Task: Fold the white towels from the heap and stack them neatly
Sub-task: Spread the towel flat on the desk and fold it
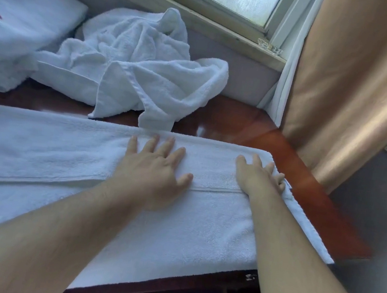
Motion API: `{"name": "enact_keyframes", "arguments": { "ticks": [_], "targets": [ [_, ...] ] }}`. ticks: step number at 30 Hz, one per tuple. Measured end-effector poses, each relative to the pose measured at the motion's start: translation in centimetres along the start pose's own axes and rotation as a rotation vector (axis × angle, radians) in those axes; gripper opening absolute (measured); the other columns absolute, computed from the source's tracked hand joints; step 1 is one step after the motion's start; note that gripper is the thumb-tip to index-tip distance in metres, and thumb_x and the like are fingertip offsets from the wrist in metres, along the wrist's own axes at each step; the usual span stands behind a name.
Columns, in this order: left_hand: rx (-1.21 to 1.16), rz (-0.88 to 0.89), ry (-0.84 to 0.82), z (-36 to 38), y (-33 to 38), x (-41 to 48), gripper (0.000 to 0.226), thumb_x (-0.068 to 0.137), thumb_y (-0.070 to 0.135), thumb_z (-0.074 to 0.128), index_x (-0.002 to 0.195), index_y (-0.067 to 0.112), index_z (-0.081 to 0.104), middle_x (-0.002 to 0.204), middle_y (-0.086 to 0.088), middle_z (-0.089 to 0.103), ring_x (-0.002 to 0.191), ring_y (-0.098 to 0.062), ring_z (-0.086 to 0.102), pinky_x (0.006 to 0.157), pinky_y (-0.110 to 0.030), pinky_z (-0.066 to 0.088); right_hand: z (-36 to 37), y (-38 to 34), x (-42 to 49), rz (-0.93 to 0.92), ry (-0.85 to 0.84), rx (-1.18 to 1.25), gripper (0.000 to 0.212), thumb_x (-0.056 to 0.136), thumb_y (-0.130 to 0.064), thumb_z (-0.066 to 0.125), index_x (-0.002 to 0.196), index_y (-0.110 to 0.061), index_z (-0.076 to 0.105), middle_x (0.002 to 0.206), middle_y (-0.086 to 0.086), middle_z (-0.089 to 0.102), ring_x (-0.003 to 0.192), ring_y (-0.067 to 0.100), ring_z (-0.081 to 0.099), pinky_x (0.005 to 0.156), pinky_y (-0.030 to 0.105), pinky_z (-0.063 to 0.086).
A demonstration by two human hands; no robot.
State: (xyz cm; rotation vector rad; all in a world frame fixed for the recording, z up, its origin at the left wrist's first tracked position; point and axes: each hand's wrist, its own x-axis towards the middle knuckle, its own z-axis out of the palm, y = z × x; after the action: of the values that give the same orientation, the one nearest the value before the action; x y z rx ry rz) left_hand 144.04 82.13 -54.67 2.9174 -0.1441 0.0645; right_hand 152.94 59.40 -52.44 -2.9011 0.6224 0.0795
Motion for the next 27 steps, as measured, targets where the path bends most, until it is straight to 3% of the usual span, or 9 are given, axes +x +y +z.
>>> {"name": "enact_keyframes", "arguments": {
  "ticks": [4,6,8,11,13,14,17,22,27],
  "targets": [
    [-0.01,0.012,0.007,0.0,0.0,0.0,0.073,0.092,0.07,0.011,0.156,0.037,0.008,0.168,0.006,-0.003,0.154,-0.022,-0.007,0.12,-0.058,-0.008,-0.1,0.0,0.0,-0.007,0.019,0.009,0.069,0.091,-0.066,0.017,0.156,-0.042,0.021,0.168,0.004,0.01,0.151,0.039,0.006,0.12,0.053,0.007],
    [-0.015,0.016,0.007,-0.1,0.1,0.0,0.073,0.092,0.069,0.012,0.156,0.036,0.009,0.168,0.006,-0.002,0.154,-0.023,-0.006,0.12,-0.059,-0.008,-0.2,0.3,-0.3,-0.045,0.081,0.067,0.061,0.091,-0.057,0.023,0.144,-0.036,0.046,0.159,0.007,0.033,0.145,0.038,0.024,0.117,0.053,0.019],
    [-0.021,0.02,0.005,-0.1,0.0,0.0,0.073,0.092,0.069,0.012,0.157,0.036,0.008,0.168,0.006,-0.003,0.154,-0.023,-0.007,0.119,-0.059,-0.008,-0.4,0.8,-1.0,-0.101,0.216,0.261,0.037,0.087,-0.043,0.031,0.09,-0.023,0.063,0.11,0.007,0.064,0.111,0.033,0.051,0.095,0.043,0.042],
    [-0.026,0.023,0.003,0.0,0.0,0.0,0.073,0.092,0.069,0.012,0.157,0.035,0.008,0.168,0.005,-0.002,0.154,-0.023,-0.007,0.119,-0.059,-0.008,-0.2,1.6,-2.8,-0.205,0.362,0.45,0.031,0.085,-0.024,0.041,0.055,-0.017,0.037,0.062,-0.005,0.04,0.076,0.026,0.042,0.057,0.033,0.031],
    [-0.024,0.02,0.001,0.0,0.0,0.0,0.074,0.091,0.069,0.011,0.157,0.036,0.008,0.168,0.005,-0.002,0.154,-0.023,-0.006,0.119,-0.059,-0.008,0.2,2.4,-4.0,-0.314,0.291,0.343,0.026,0.09,-0.023,0.047,0.068,-0.03,0.06,0.079,-0.007,0.056,0.091,0.026,0.049,0.07,0.033,0.04],
    [-0.025,0.02,0.001,0.0,-0.1,0.0,0.074,0.09,0.07,0.011,0.156,0.036,0.008,0.168,0.006,-0.002,0.154,-0.023,-0.006,0.119,-0.059,-0.008,0.5,3.1,-4.3,-0.347,0.245,0.266,0.024,0.093,-0.027,0.049,0.096,-0.032,0.072,0.104,-0.005,0.065,0.109,0.026,0.052,0.088,0.034,0.042],
    [-0.024,0.027,-0.014,0.0,-0.2,0.3,0.076,0.088,0.071,0.008,0.156,0.037,0.007,0.168,0.006,-0.002,0.154,-0.023,-0.006,0.119,-0.059,-0.008,0.5,5.4,-5.9,-0.333,0.19,0.229,0.042,0.097,-0.034,0.05,0.136,-0.025,0.06,0.143,-0.006,0.053,0.137,0.019,0.039,0.112,0.034,0.031],
    [-0.009,0.042,-0.022,-0.2,-0.3,0.2,0.074,0.09,0.071,0.011,0.156,0.037,0.014,0.167,0.003,0.005,0.153,-0.023,0.001,0.12,-0.056,-0.003,1.1,10.0,-9.6,-0.404,0.222,0.355,0.036,0.097,-0.03,0.055,0.131,-0.024,0.064,0.137,-0.015,0.056,0.136,0.008,0.044,0.113,0.025,0.031],
    [-0.099,0.398,0.207,-1.8,0.6,-1.5,0.029,0.097,0.037,0.05,0.123,0.037,0.061,0.127,0.009,0.053,0.116,-0.017,0.042,0.095,-0.033,0.039,3.5,12.1,-11.4,-0.397,0.468,0.527,0.018,0.089,-0.013,0.063,0.102,-0.021,0.074,0.118,-0.01,0.059,0.118,0.009,0.049,0.106,0.035,0.041]
  ]
}}
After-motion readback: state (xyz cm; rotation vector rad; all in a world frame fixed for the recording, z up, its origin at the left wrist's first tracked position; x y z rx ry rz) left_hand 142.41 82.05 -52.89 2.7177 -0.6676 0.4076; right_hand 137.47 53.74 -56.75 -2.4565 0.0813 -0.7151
